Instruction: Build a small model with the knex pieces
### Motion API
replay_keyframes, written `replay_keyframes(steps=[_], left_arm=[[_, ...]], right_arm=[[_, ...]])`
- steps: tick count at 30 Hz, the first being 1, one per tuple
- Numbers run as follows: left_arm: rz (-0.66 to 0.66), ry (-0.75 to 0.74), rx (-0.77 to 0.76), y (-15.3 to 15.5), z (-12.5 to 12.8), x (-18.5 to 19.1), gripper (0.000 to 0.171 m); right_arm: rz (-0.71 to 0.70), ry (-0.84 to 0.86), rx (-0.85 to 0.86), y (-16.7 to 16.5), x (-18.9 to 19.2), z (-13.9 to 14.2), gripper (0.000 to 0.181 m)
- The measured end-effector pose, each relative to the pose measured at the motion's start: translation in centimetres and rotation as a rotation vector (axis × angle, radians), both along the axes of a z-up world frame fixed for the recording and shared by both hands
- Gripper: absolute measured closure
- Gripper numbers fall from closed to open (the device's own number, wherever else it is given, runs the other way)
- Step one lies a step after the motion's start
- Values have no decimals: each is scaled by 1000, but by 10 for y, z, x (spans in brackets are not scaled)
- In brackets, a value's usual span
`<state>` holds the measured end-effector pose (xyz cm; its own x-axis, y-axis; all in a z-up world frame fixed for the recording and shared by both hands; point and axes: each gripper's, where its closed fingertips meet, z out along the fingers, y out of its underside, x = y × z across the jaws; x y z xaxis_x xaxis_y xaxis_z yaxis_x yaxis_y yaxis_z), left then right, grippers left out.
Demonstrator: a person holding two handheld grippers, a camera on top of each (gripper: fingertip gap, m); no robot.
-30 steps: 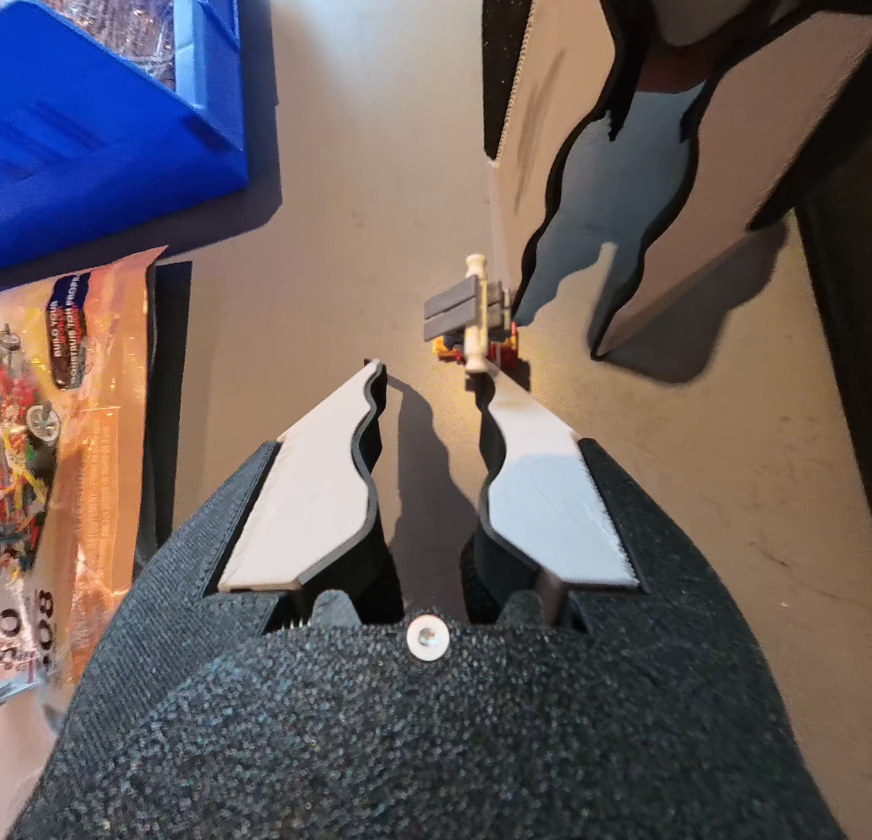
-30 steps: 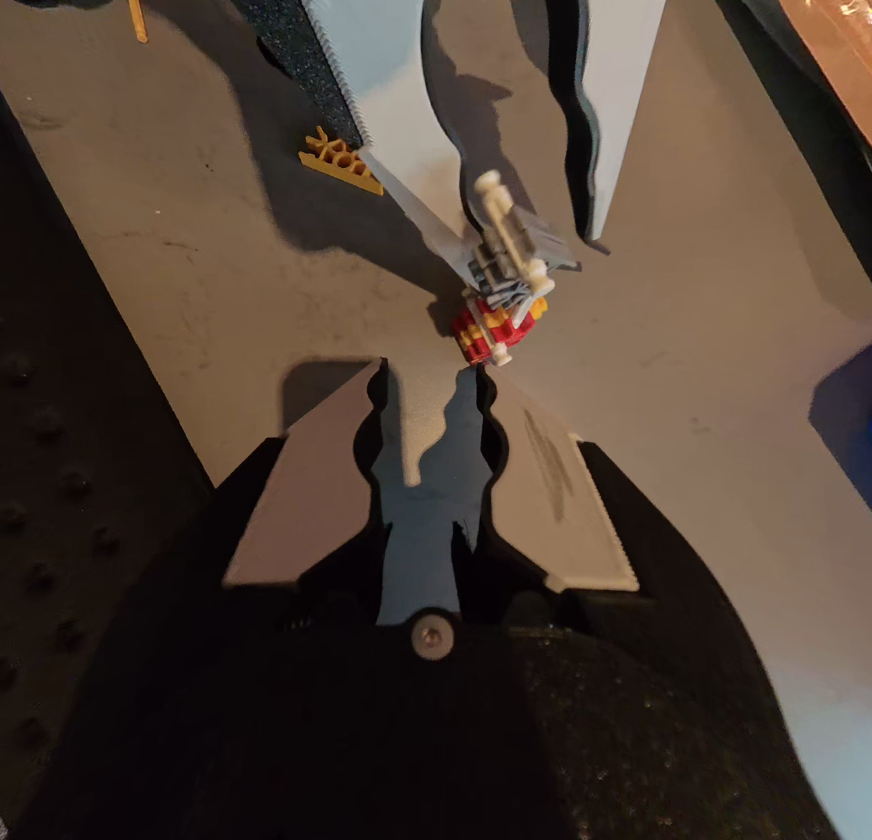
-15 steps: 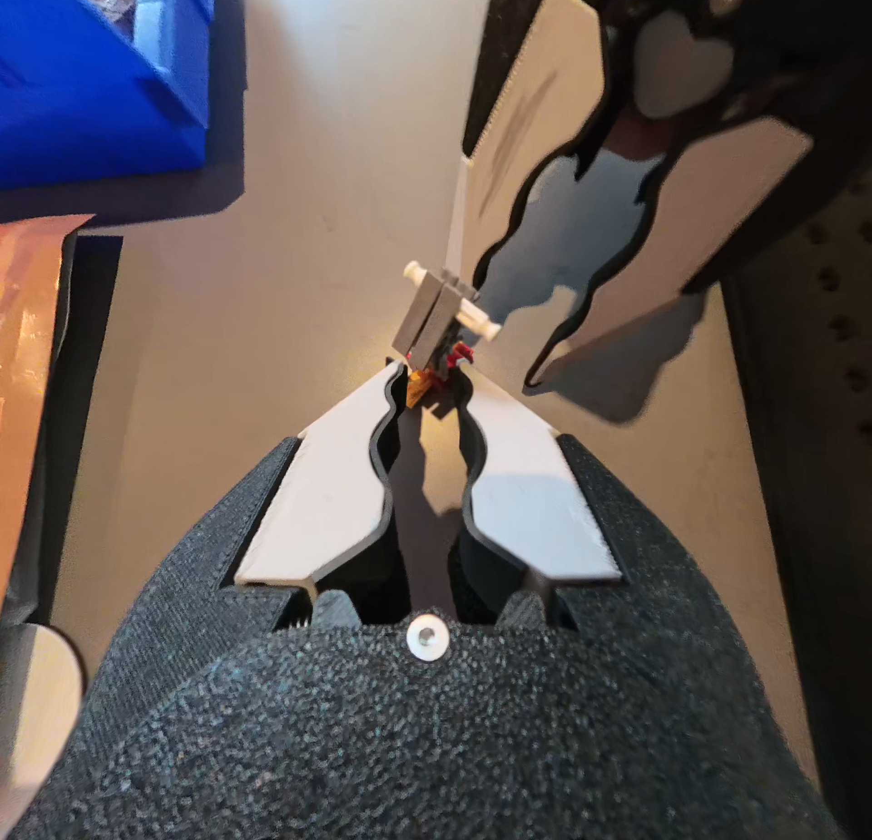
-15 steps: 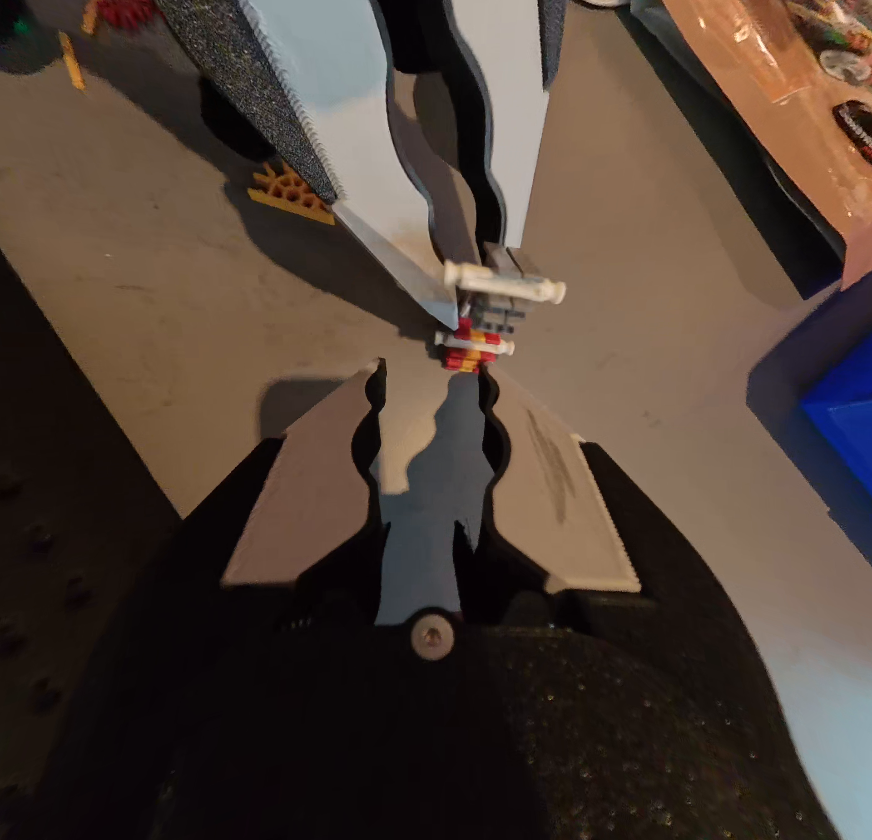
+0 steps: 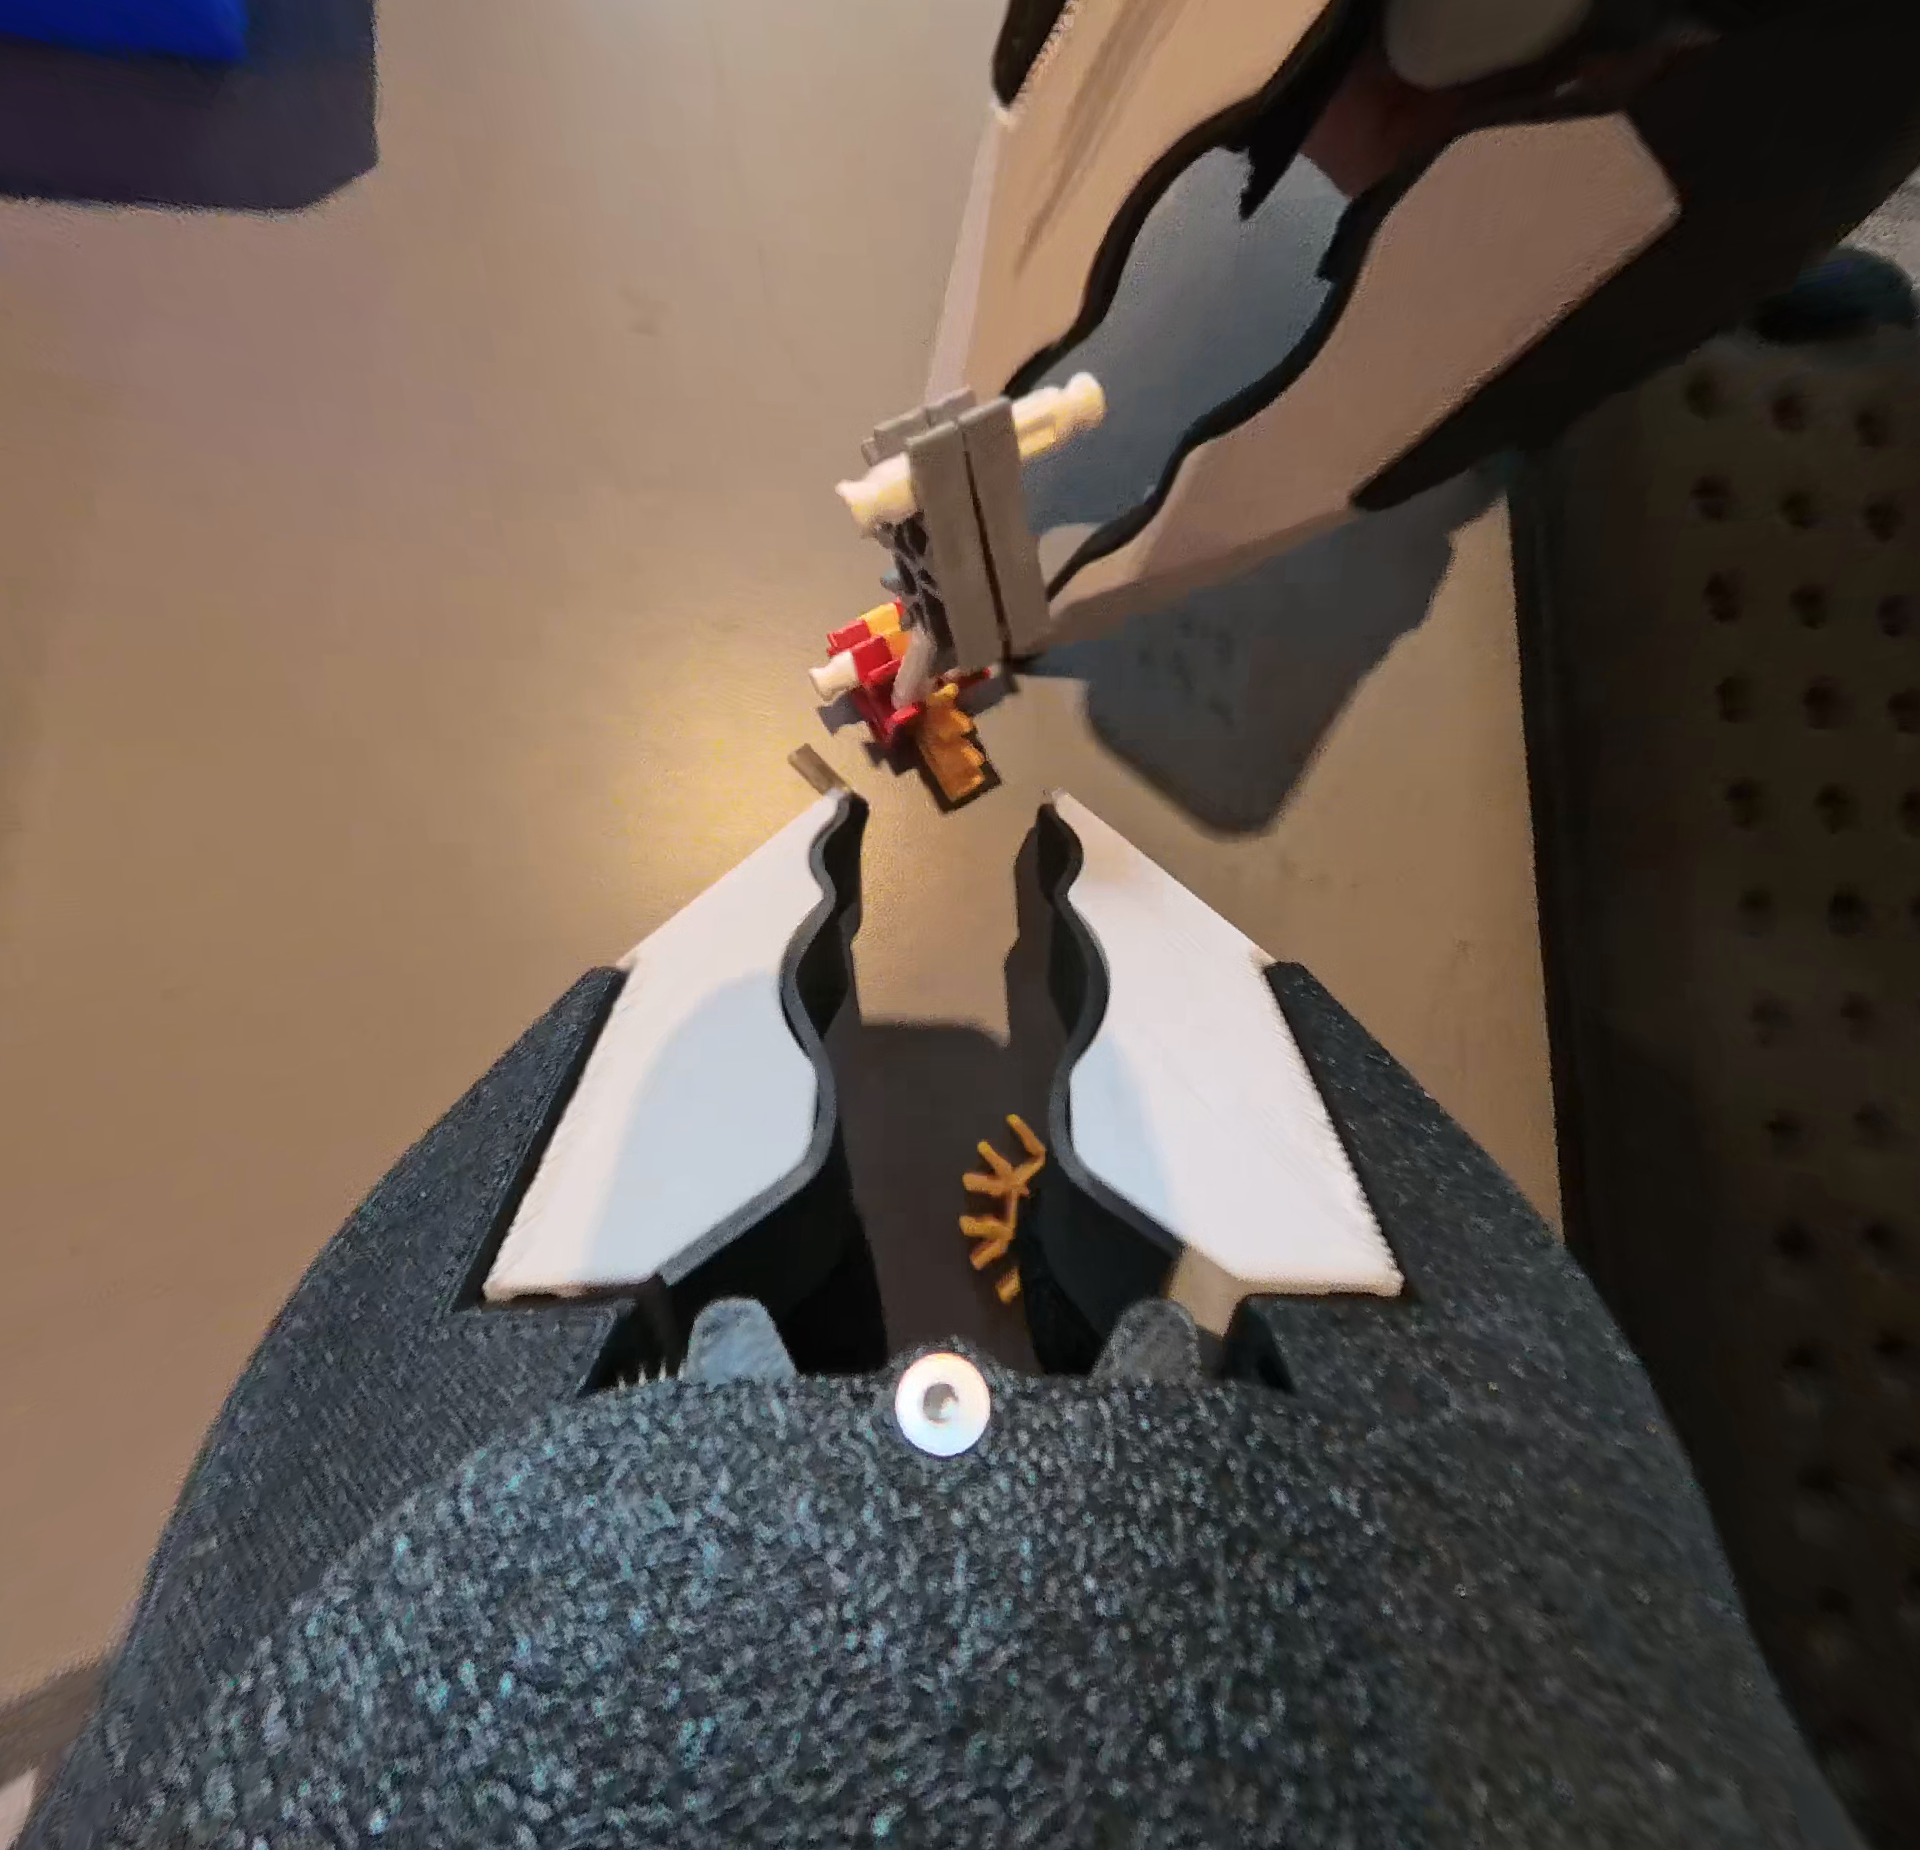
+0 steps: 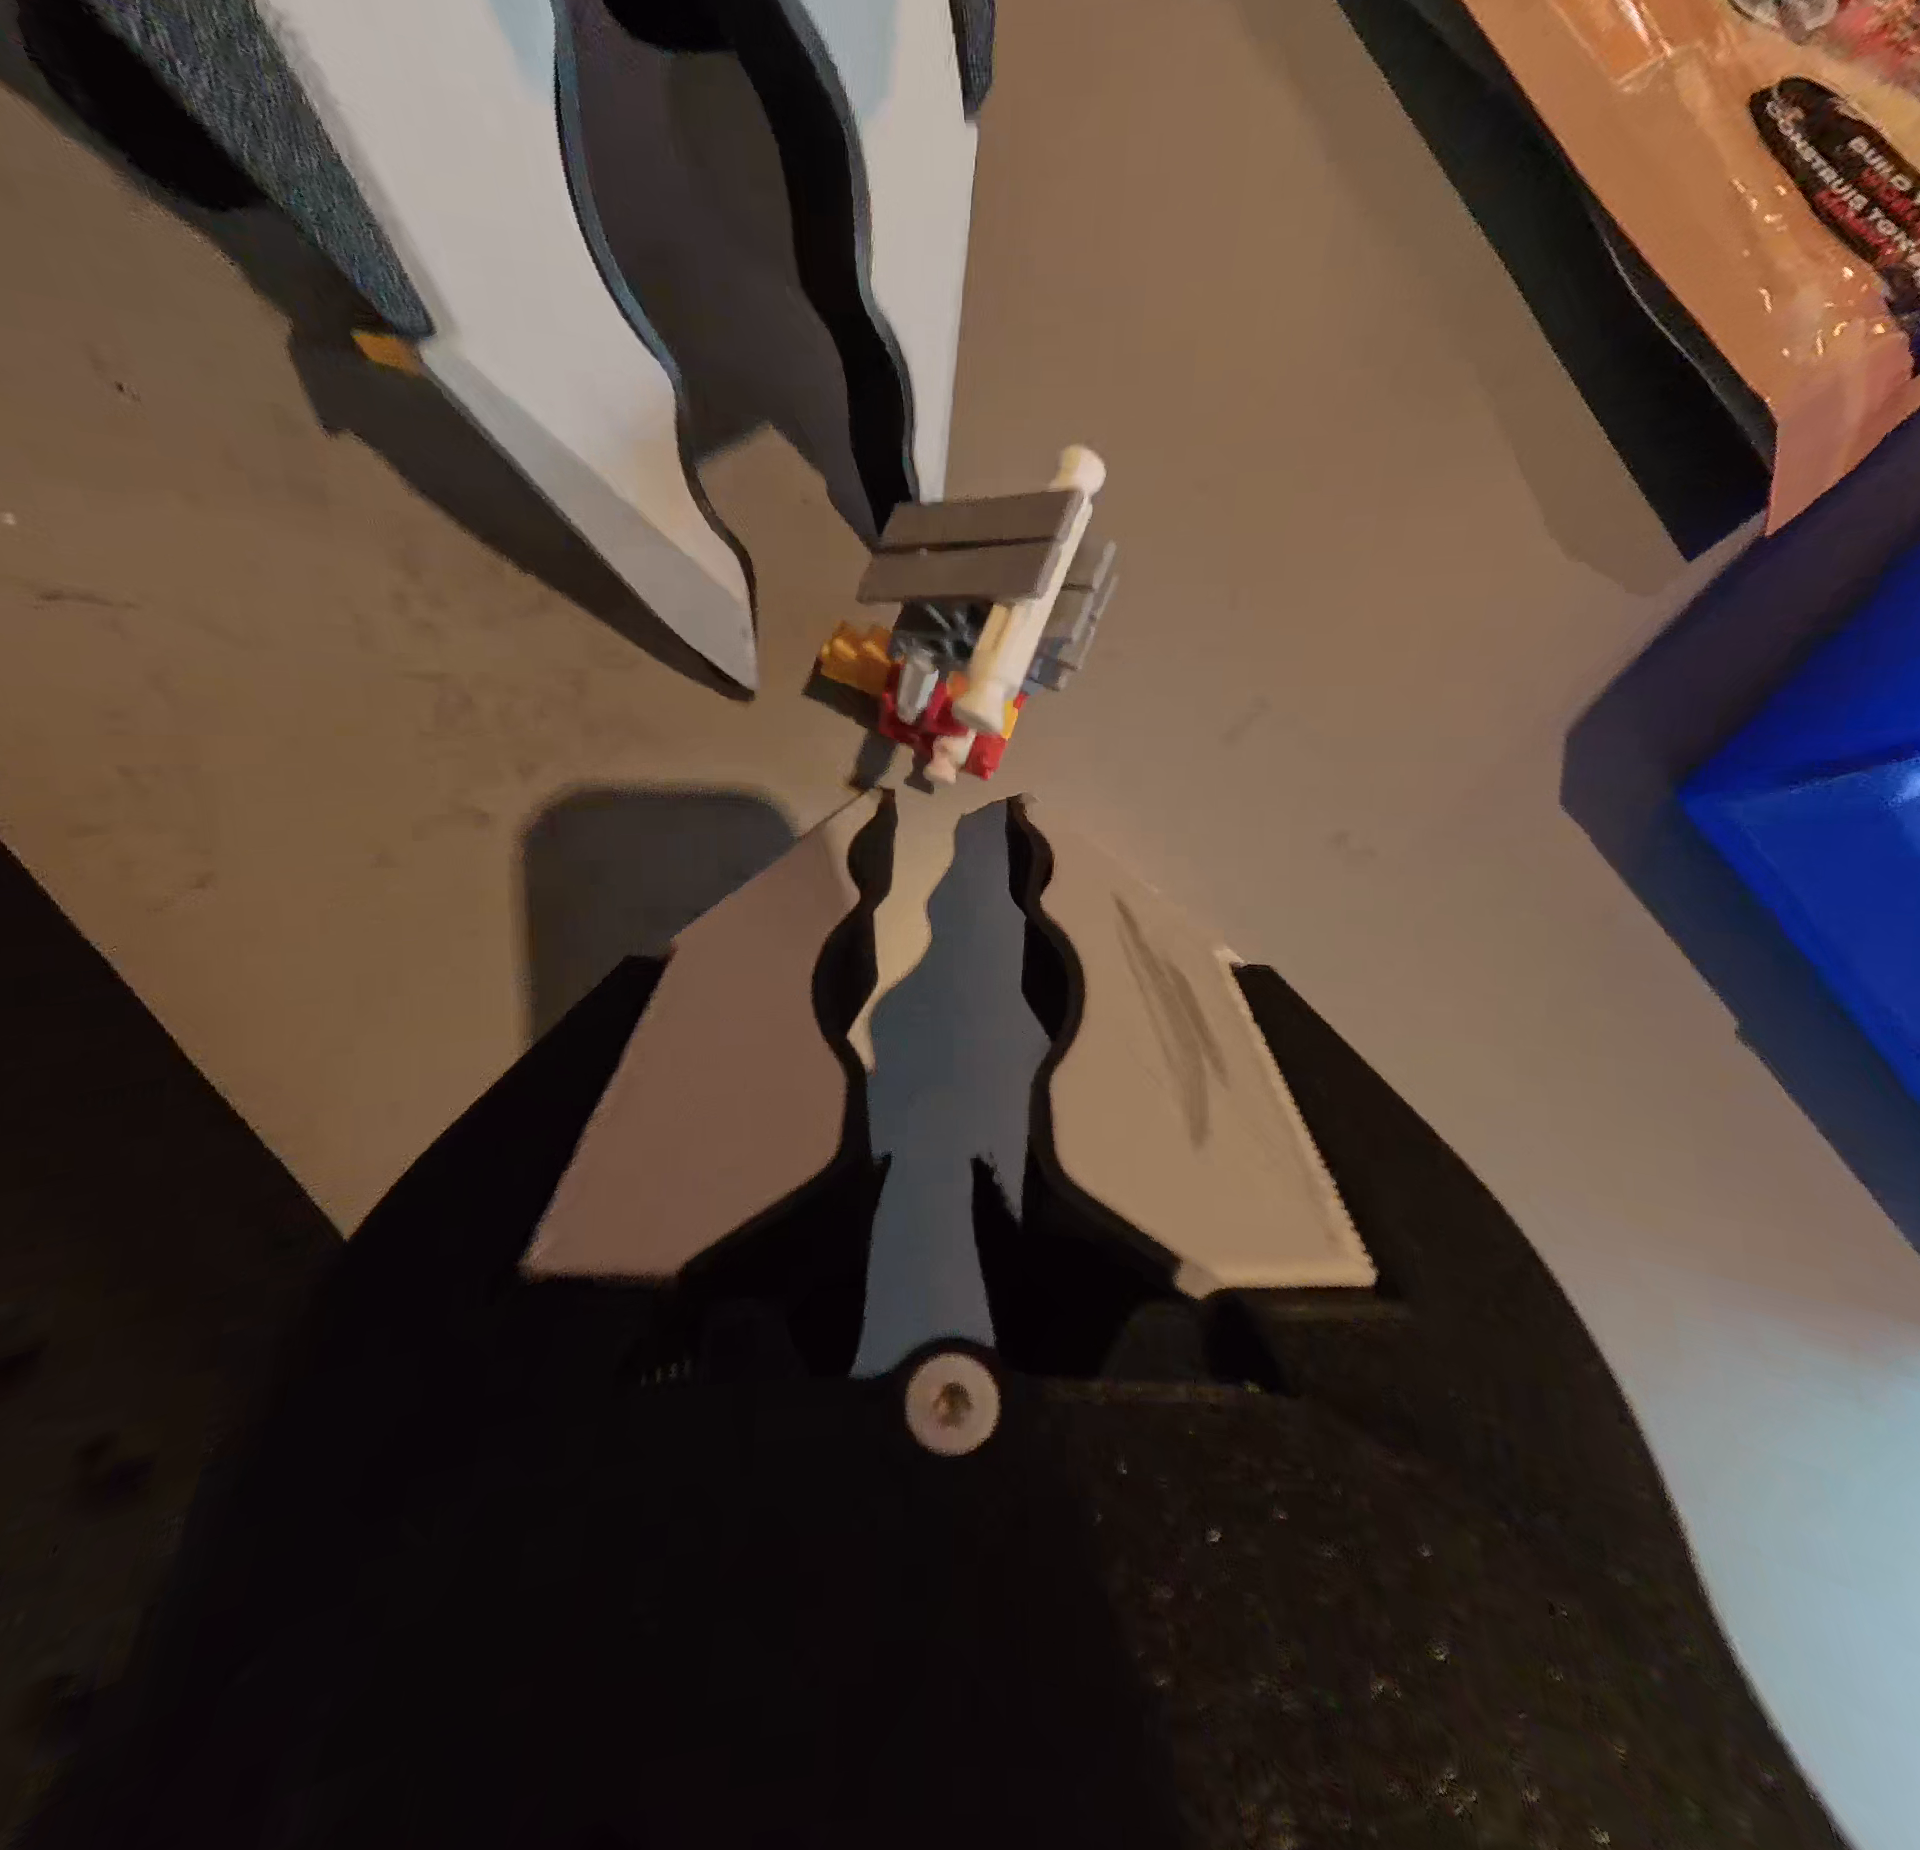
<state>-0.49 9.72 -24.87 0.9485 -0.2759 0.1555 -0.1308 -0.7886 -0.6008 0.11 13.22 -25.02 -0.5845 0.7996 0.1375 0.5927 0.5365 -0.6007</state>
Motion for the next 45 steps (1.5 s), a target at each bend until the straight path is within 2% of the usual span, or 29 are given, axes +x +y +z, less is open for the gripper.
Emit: replay_keyframes(steps=[3, 7, 14, 23, 27, 35, 41, 45], left_arm=[[-12, 9, 6, 2, 1, 5, 136], [-15, 6, 6, 2, 1, 10, 128], [1, -17, -13, -7, 3, 4, 130], [29, 49, -9, -4, -1, -6, 130], [48, 57, 8, 0, 0, -8, 123], [23, 126, 19, 10, -3, -4, 124], [35, 148, 47, 14, -2, -9, 127], [12, 146, 58, 17, -3, -5, 137]], right_arm=[[-26, 19, -17, -1, -9, 1, 173], [-15, 6, -23, -5, -16, -1, 176], [-44, 20, -31, 5, -16, 4, 172], [-41, 9, -42, 4, -9, 2, 166], [-42, 15, -55, 2, -9, 4, 165], [-24, -6, -78, -16, -5, 1, 162], [-26, 3, -103, -14, -2, 5, 161], [-4, -15, -86, -15, 2, 3, 160]])
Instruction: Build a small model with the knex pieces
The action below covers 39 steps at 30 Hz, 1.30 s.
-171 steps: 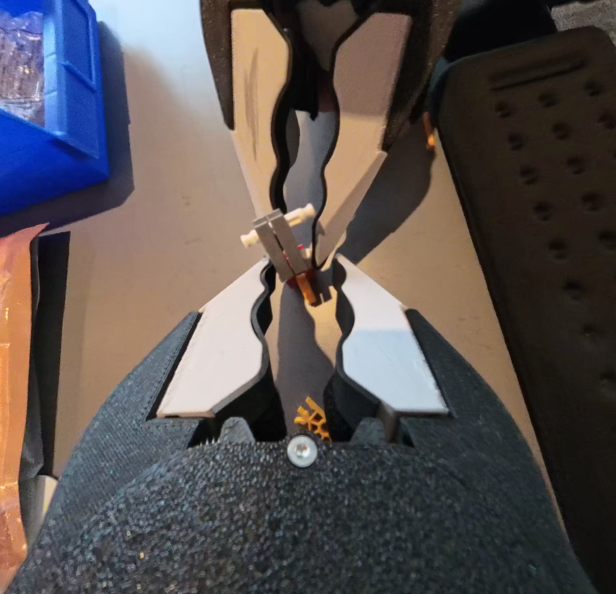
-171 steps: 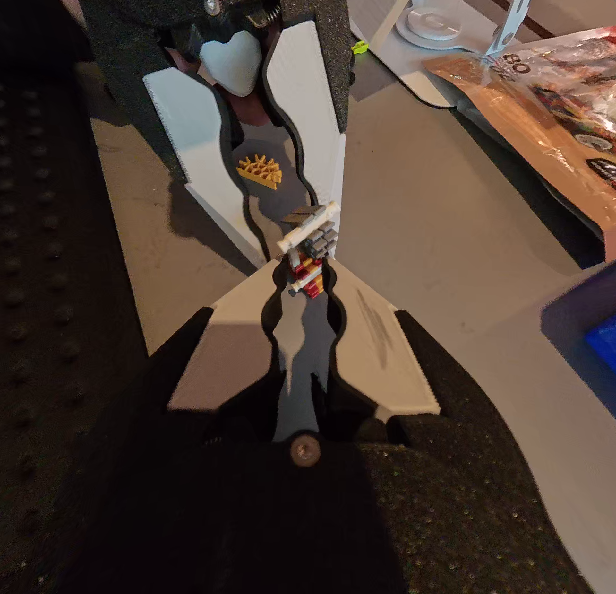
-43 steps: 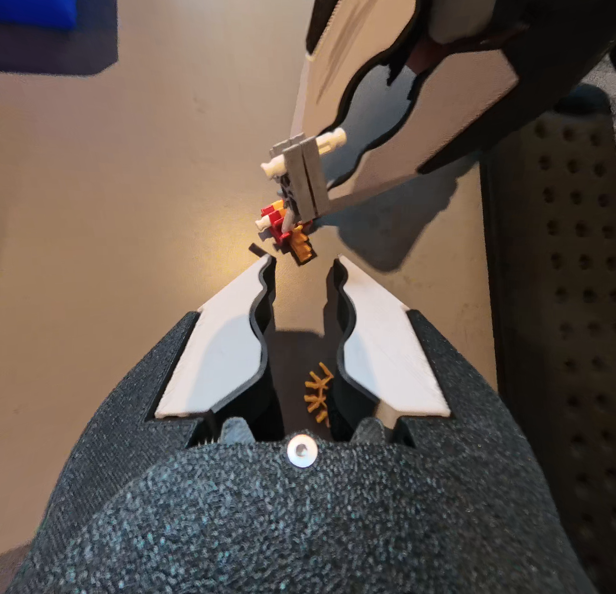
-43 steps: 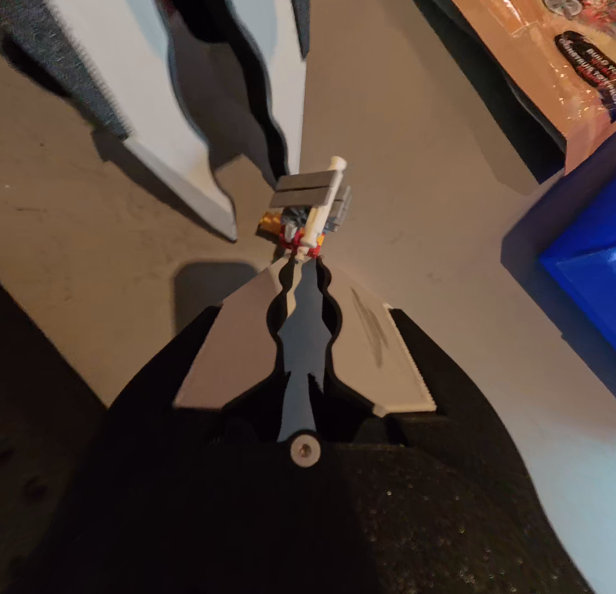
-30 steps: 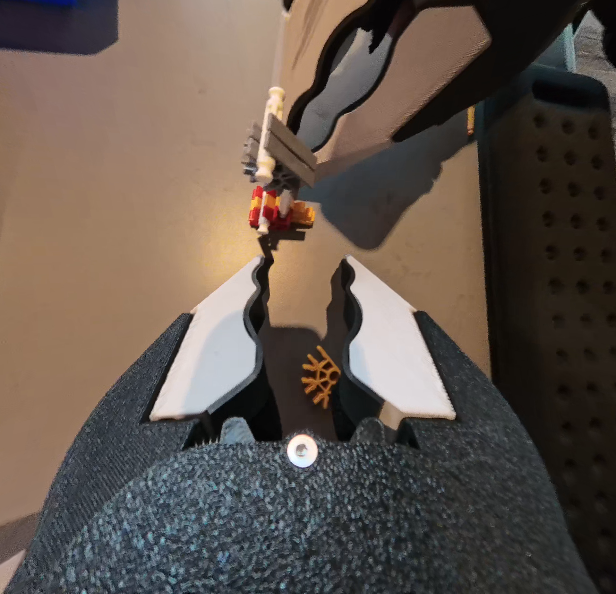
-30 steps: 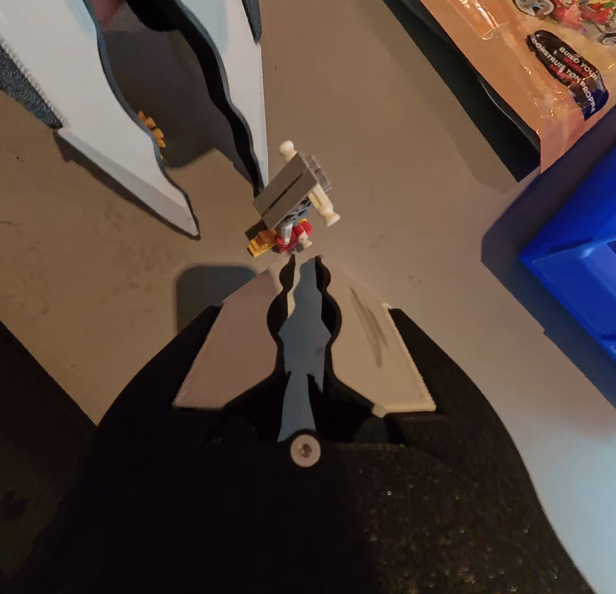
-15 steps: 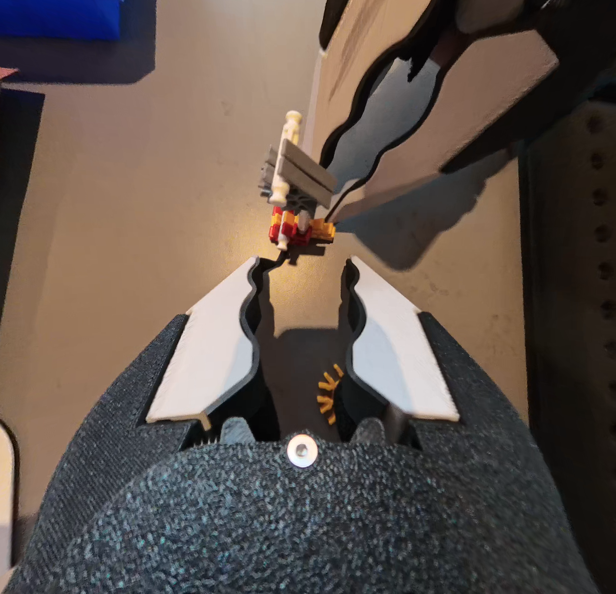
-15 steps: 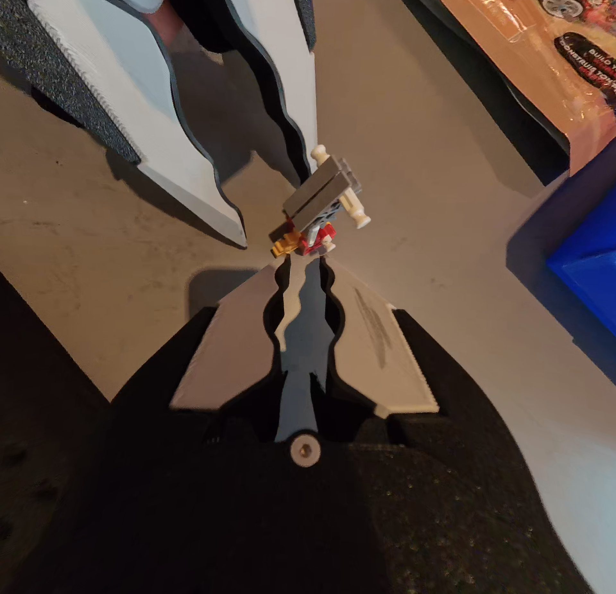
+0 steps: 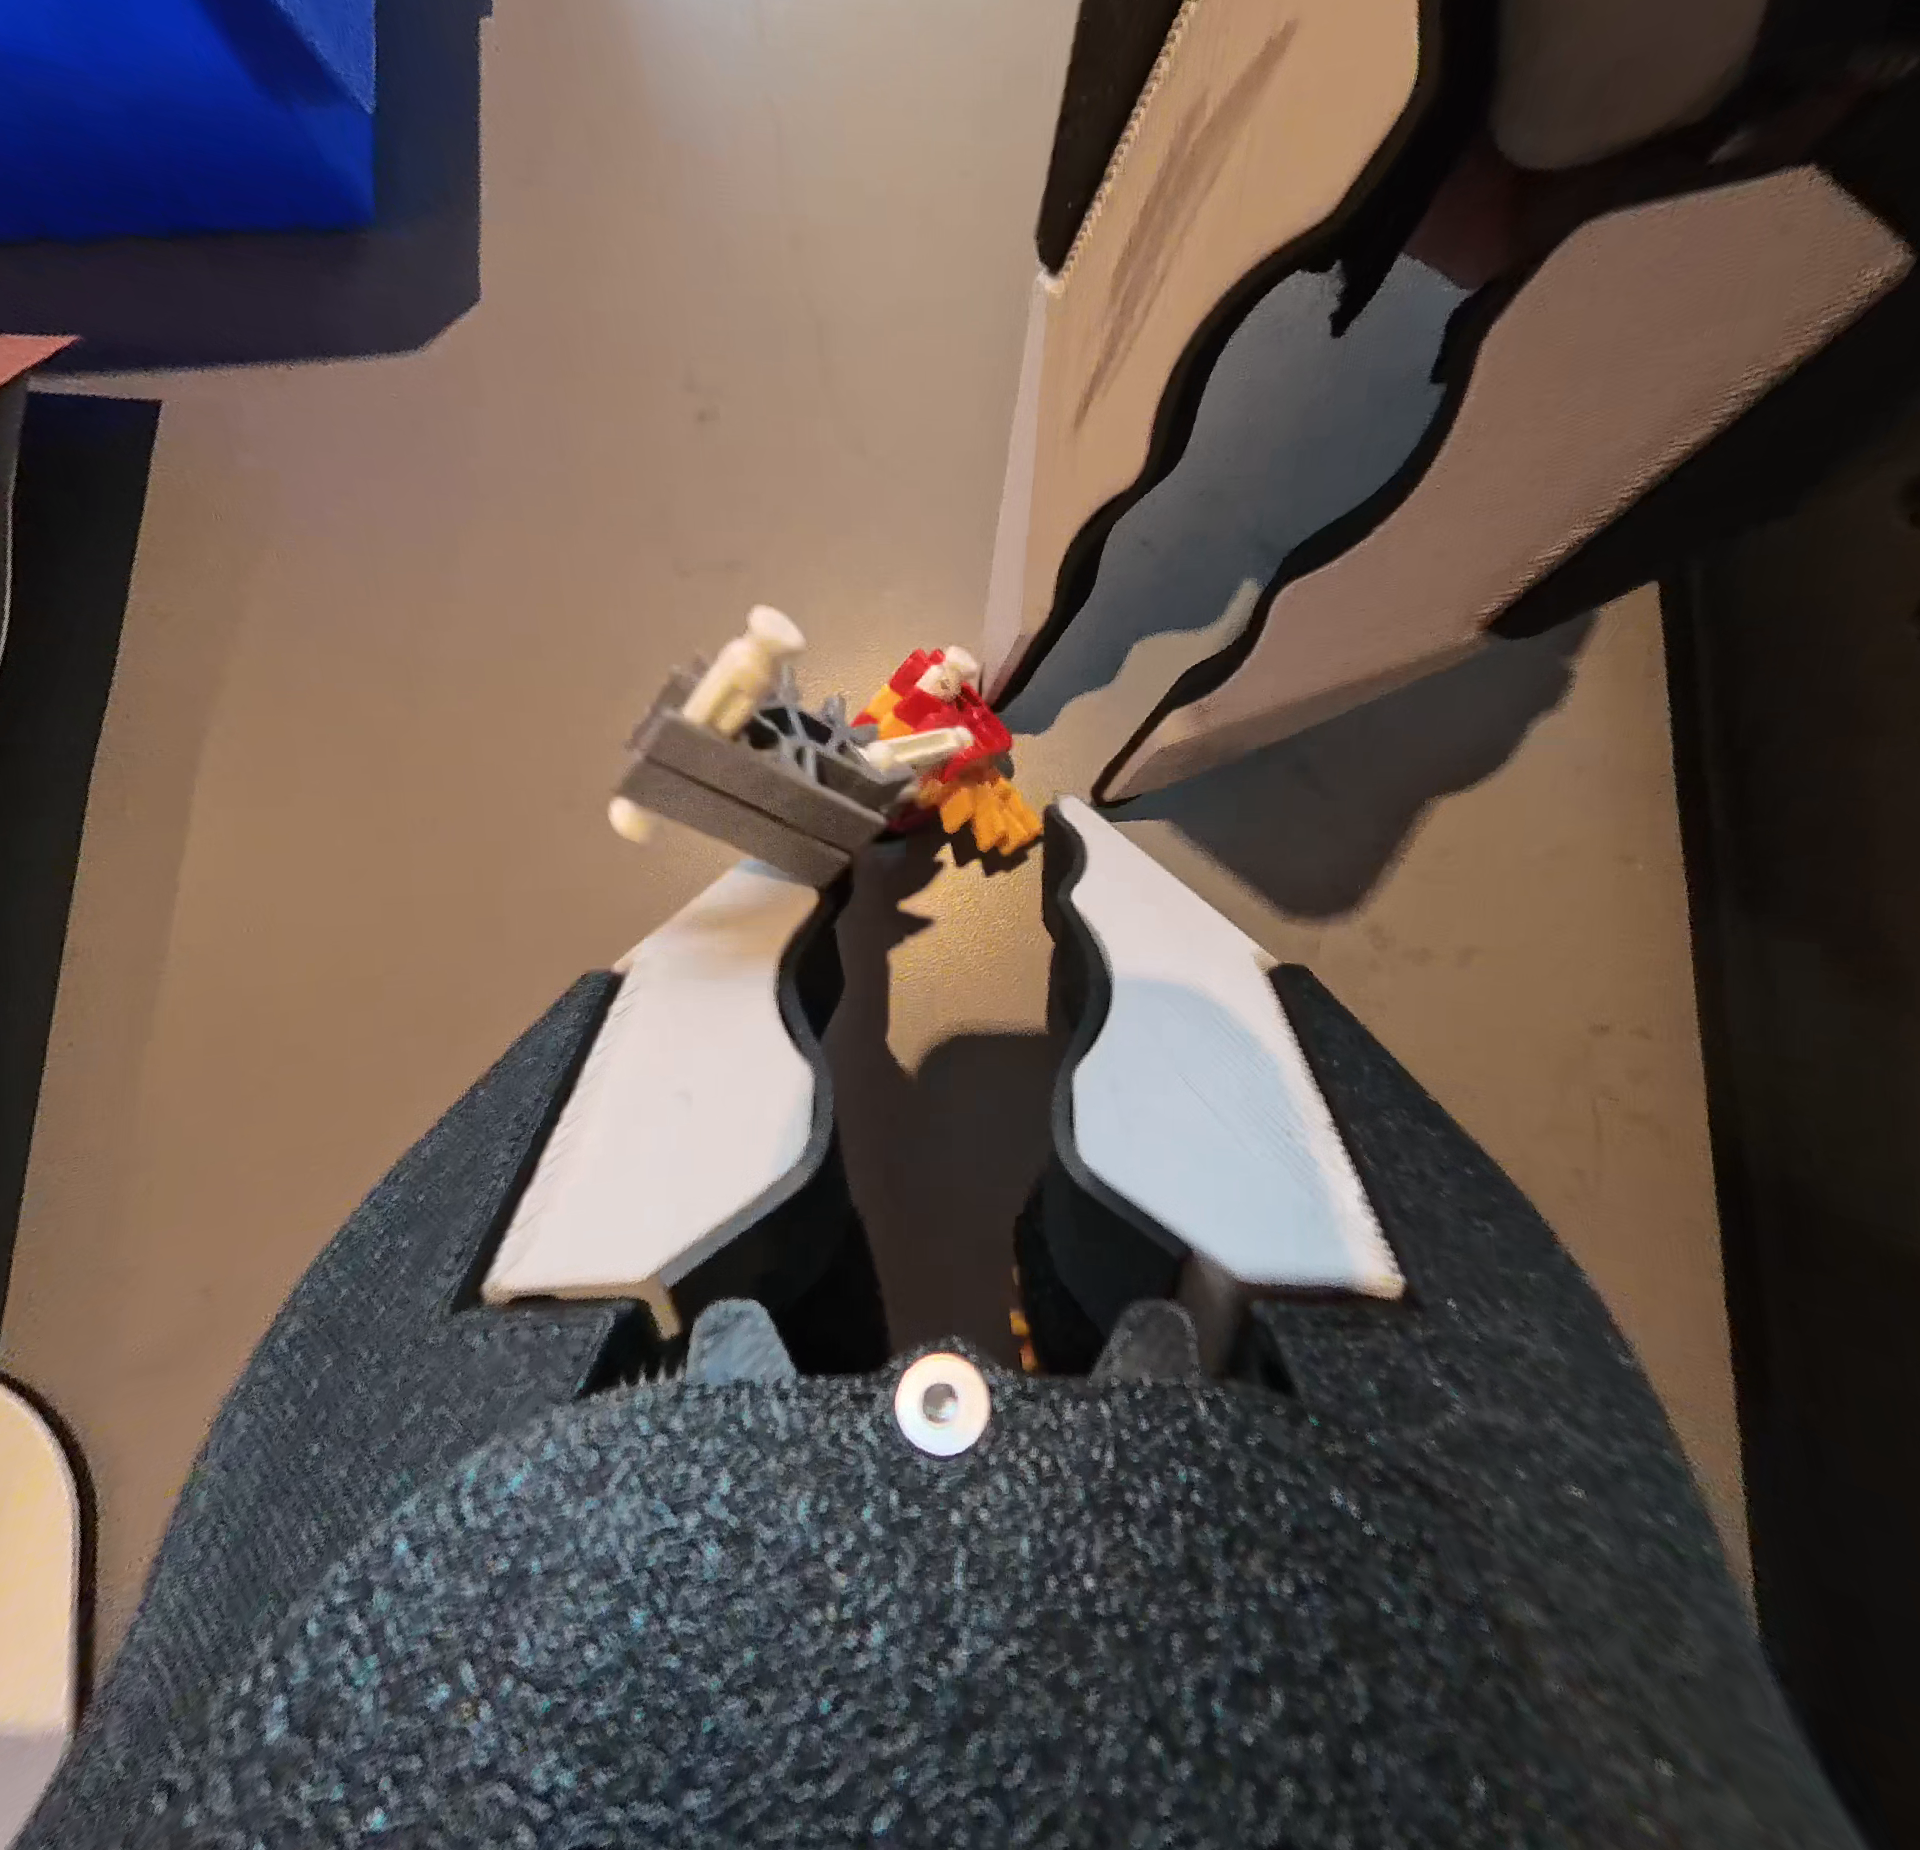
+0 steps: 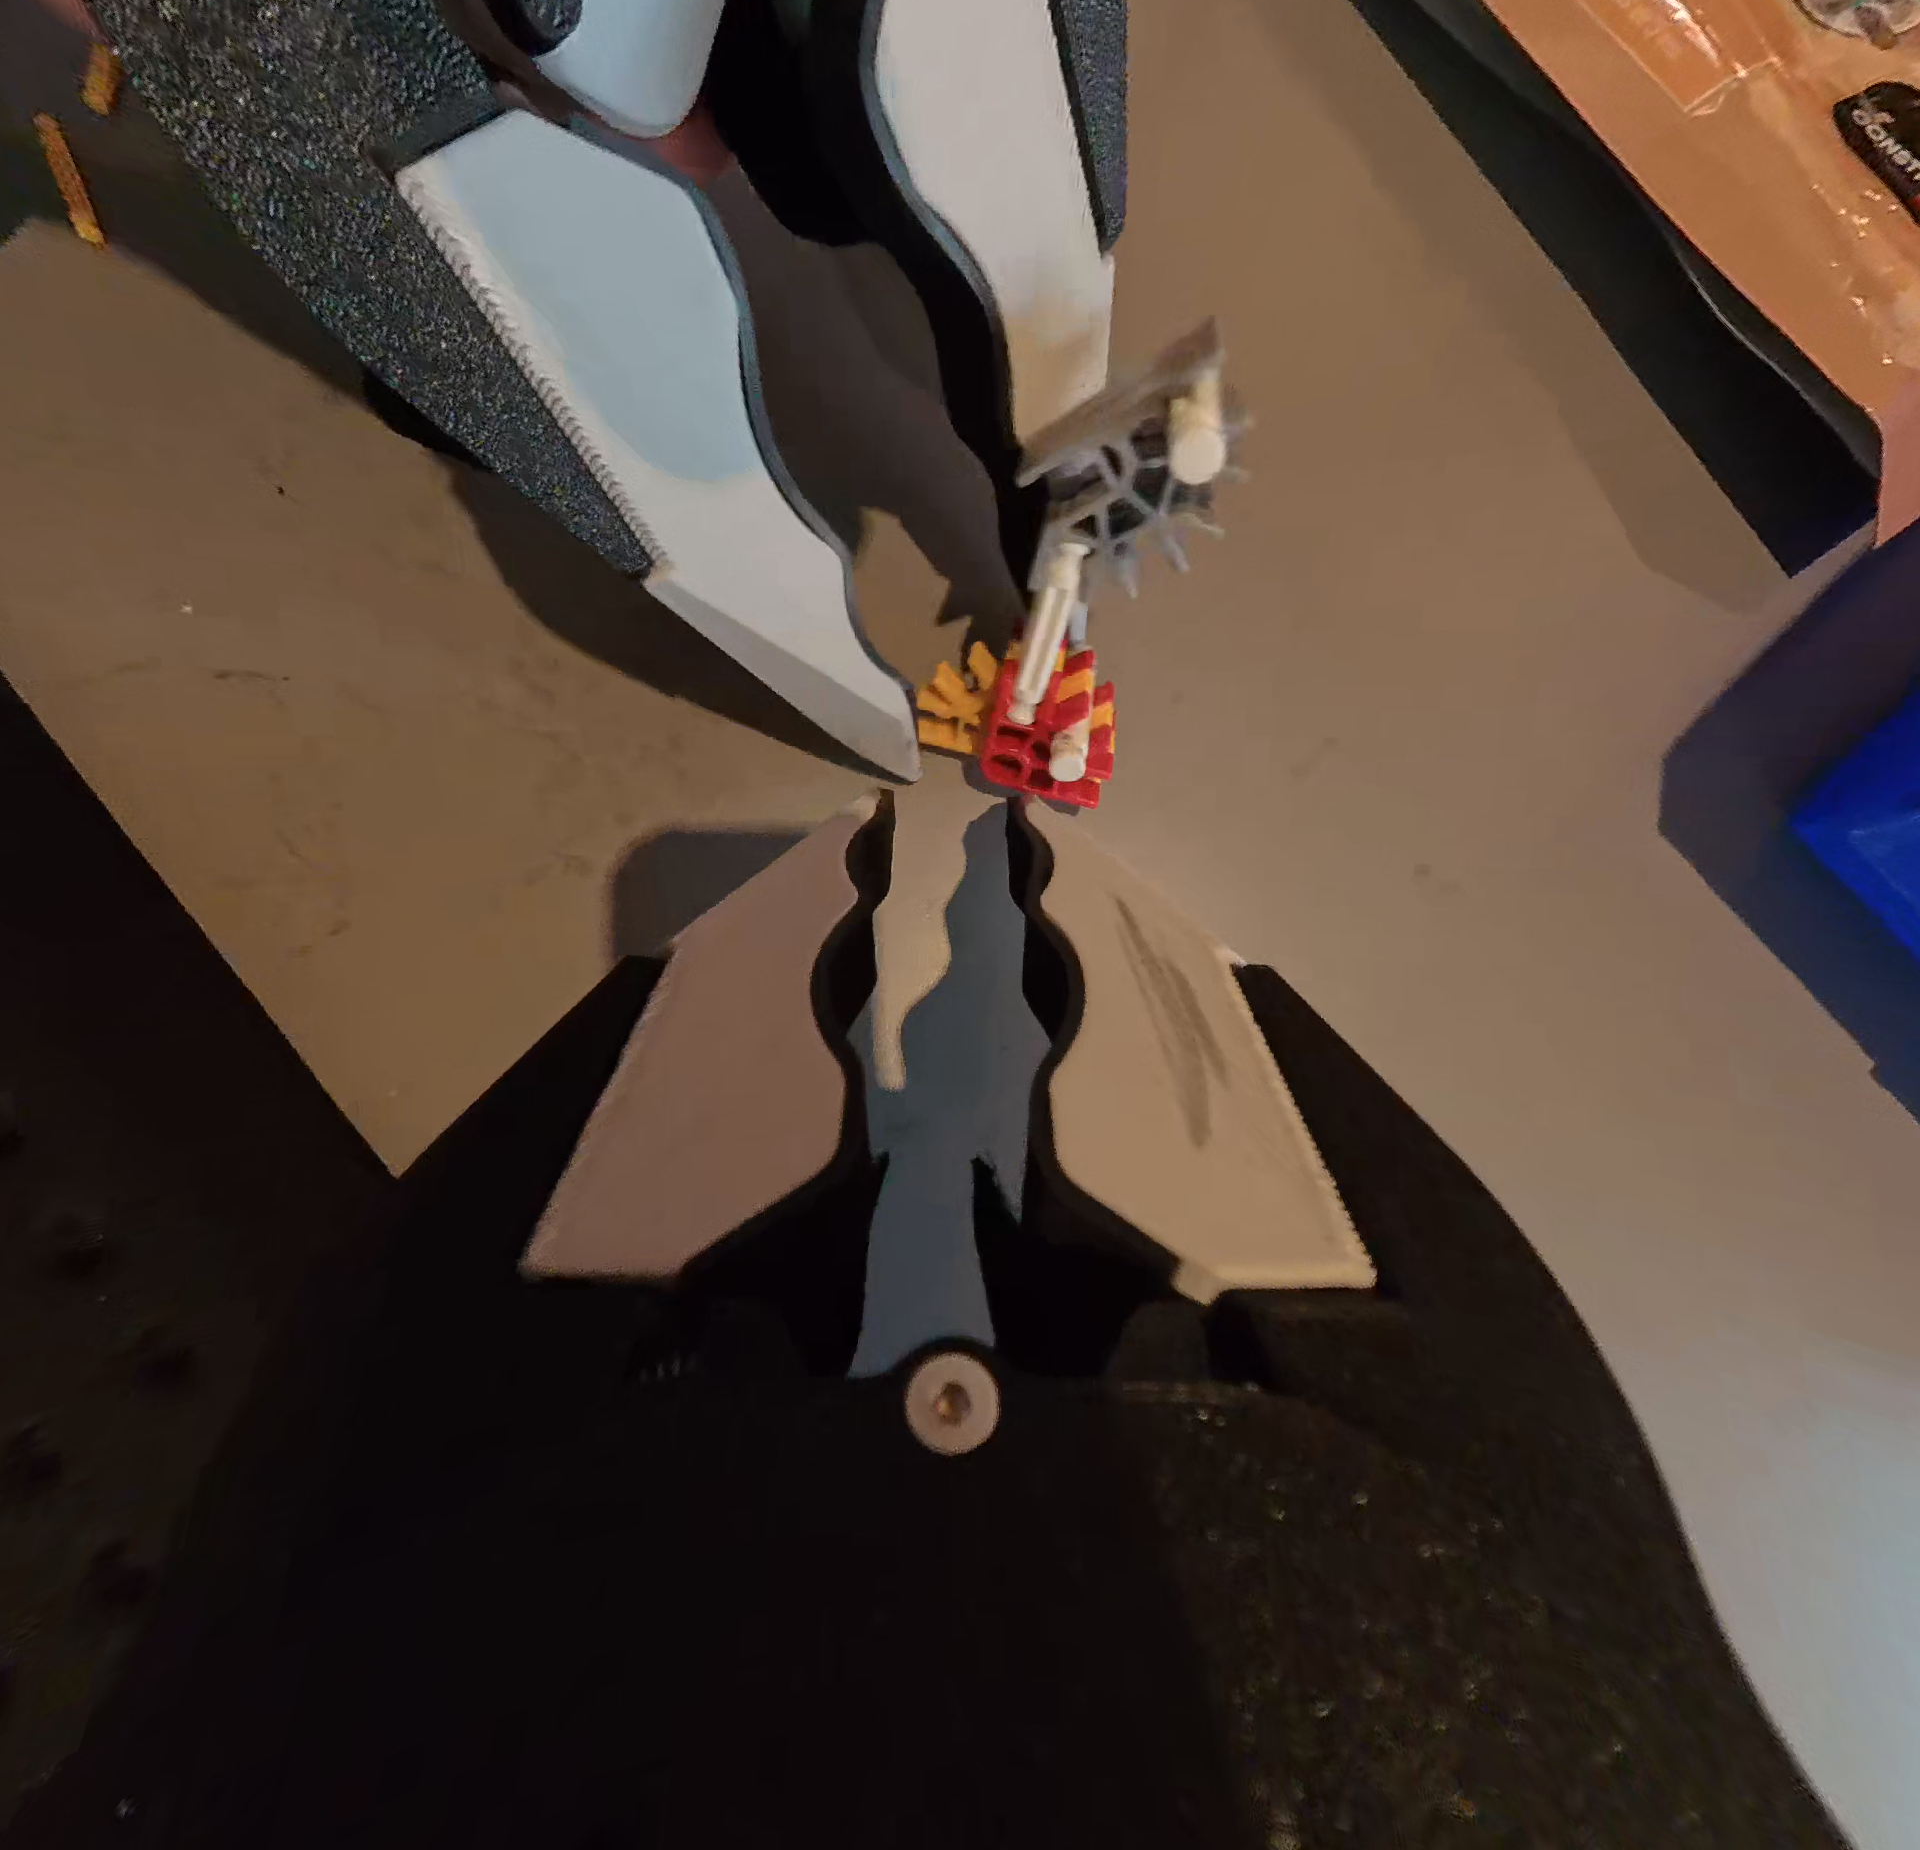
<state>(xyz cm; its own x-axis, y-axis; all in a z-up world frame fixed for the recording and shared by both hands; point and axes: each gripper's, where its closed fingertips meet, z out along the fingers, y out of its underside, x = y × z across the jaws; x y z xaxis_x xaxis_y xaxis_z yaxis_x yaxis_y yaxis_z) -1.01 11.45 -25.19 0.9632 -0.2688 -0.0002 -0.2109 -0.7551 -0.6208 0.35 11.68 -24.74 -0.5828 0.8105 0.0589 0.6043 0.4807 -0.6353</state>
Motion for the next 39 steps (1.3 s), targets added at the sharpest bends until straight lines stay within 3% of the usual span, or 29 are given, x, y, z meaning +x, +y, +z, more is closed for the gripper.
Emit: replay_keyframes(steps=[1, 9, 14, 19, 26, 32, 39], left_arm=[[-11, 2, 8, 1, 1, 1, 144], [-31, -33, 51, 3, 5, 3, 146], [-127, -126, 162, 1, 29, 19, 147], [-219, -173, 240, -1, 47, 37, 147], [-277, -181, 305, -3, 62, 49, 146], [-196, -151, 323, 3, 68, 33, 139], [-86, -187, 341, 5, 75, 12, 111]], right_arm=[[-1, -4, 6, 1, 1, -1, 160], [-45, 22, -13, 21, 6, 9, 158], [-77, 85, -136, 29, 9, 33, 152], [-11, 97, -313, 11, 18, 46, 143], [39, 141, -410, 0, 23, 57, 152], [4, 322, -223, 6, 14, 70, 153], [-80, 510, 116, 20, 6, 79, 153]])
